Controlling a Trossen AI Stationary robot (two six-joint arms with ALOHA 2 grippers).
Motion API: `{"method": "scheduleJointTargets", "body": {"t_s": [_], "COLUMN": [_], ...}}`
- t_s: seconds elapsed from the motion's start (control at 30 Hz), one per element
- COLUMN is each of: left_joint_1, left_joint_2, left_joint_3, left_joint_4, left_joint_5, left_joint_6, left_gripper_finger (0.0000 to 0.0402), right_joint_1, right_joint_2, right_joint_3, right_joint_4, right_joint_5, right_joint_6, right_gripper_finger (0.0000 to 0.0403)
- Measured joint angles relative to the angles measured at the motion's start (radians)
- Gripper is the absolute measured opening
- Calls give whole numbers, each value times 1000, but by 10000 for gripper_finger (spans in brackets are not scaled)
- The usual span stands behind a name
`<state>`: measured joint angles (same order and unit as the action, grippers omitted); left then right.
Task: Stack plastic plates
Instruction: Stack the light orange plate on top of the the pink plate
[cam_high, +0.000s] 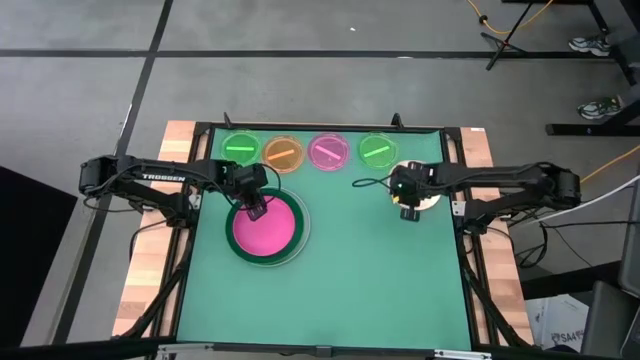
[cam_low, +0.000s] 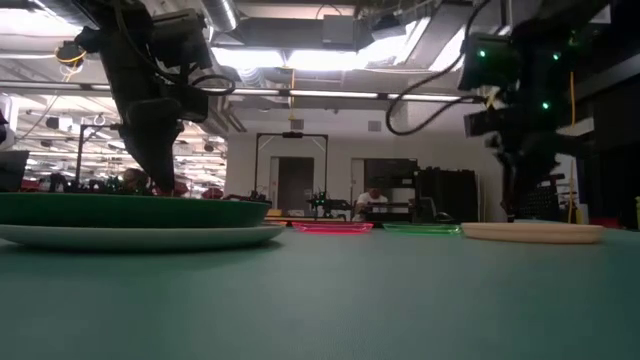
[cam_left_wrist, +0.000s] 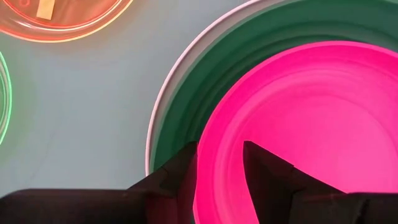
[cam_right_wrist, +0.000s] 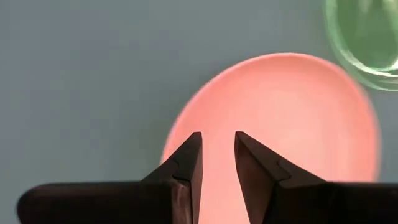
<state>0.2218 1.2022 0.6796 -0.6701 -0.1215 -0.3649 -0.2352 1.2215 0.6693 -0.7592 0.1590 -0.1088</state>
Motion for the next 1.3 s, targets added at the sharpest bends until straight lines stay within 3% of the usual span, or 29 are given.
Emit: {"method": "scheduleJointTargets", "body": {"t_s": [0.47, 0.83, 1.3], "left_joint_1": [0, 0, 0], "left_joint_2": [0, 0, 0], "left_joint_3": [0, 0, 0], "left_joint_4": [1, 2, 10], "left_joint_5": [0, 0, 0], "left_joint_6": [0, 0, -1], "left_gripper_finger": [123, 123, 123], "right_joint_1": [0, 0, 0], "right_joint_2": [0, 20, 134], "right_joint_3": [-38, -39, -39], "right_joint_4": [97, 108, 112], "right_joint_5": [-78, -74, -55], "right_joint_6": [-1, 0, 0], "right_gripper_finger": [83, 83, 83]}}
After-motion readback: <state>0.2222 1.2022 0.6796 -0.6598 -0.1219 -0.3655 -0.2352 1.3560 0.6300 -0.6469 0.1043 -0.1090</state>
